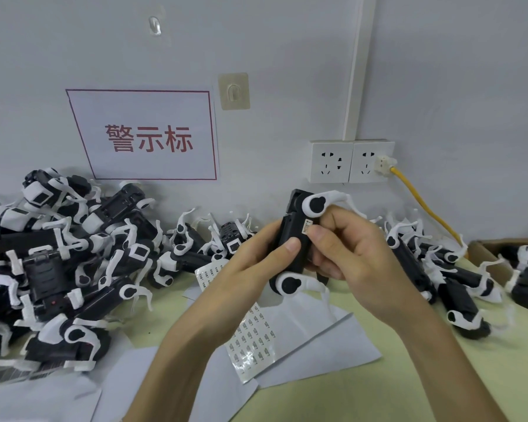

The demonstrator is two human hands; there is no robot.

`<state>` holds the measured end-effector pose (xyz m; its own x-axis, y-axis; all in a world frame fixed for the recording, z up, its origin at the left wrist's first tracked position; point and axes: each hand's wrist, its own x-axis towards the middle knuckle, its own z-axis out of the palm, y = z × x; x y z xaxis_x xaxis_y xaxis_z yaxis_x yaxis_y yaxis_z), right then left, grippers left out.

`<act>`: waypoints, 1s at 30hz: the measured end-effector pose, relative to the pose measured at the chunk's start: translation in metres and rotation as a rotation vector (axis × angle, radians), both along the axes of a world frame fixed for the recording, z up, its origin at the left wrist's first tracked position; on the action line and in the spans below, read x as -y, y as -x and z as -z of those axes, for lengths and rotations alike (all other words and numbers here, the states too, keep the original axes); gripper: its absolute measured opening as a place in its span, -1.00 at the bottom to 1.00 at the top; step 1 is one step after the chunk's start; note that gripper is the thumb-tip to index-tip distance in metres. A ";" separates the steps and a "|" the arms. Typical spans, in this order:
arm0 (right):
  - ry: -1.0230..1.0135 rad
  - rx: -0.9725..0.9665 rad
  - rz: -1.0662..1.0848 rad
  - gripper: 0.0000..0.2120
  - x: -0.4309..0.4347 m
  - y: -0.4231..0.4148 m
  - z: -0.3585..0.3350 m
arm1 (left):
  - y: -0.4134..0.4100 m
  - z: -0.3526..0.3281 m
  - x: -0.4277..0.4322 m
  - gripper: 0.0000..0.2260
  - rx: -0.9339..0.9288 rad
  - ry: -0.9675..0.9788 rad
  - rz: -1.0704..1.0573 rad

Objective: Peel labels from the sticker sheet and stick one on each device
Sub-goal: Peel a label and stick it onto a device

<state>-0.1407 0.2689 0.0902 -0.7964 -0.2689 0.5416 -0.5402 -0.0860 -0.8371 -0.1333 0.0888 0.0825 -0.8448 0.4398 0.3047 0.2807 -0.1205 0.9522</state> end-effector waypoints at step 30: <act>0.123 0.515 0.271 -0.49 -0.160 0.042 0.077 | 0.045 0.036 0.051 -0.72 0.366 0.155 -0.418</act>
<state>-0.1832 0.4291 0.0134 -0.9964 0.0209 0.0817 -0.0835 -0.1149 -0.9899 -0.1786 0.0375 0.0463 -0.9947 0.0617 -0.0819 -0.0770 0.0787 0.9939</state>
